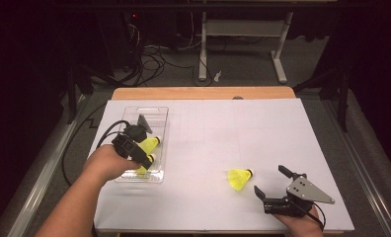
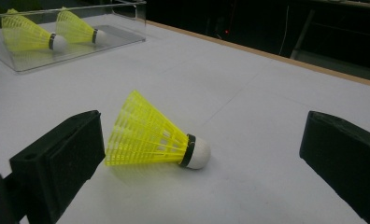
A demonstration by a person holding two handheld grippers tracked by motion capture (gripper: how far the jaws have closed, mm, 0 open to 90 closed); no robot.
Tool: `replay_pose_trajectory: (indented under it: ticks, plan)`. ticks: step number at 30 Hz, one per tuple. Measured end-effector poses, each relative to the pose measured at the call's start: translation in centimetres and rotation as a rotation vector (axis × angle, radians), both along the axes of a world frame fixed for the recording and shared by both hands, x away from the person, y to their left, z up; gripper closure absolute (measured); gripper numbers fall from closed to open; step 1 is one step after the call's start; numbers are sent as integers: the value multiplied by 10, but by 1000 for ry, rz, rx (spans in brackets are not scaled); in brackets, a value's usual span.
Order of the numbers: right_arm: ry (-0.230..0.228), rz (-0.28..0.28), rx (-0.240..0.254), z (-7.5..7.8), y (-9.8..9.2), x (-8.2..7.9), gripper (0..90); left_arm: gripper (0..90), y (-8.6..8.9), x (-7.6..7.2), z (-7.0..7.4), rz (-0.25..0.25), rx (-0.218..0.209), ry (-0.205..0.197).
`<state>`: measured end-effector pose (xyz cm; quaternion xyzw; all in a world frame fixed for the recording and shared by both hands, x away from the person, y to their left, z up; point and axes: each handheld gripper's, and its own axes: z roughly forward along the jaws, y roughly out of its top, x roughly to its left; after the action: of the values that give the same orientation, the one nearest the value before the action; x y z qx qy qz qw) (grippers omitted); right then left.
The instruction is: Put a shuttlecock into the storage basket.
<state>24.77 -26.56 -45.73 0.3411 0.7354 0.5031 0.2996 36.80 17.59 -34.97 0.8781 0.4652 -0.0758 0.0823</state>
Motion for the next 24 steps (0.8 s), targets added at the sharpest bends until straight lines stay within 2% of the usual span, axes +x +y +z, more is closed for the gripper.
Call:
replay_pose_trajectory:
  ticks: [13, 24]
  plan:
    - [1, -3, 3, 0, -1, 0, 7, 438, 0, 3, 5, 4, 13, -13]
    - [1, -4, 4, 0, -2, 0, 7, 253, 4, 3, 8, 5, 11, -13]
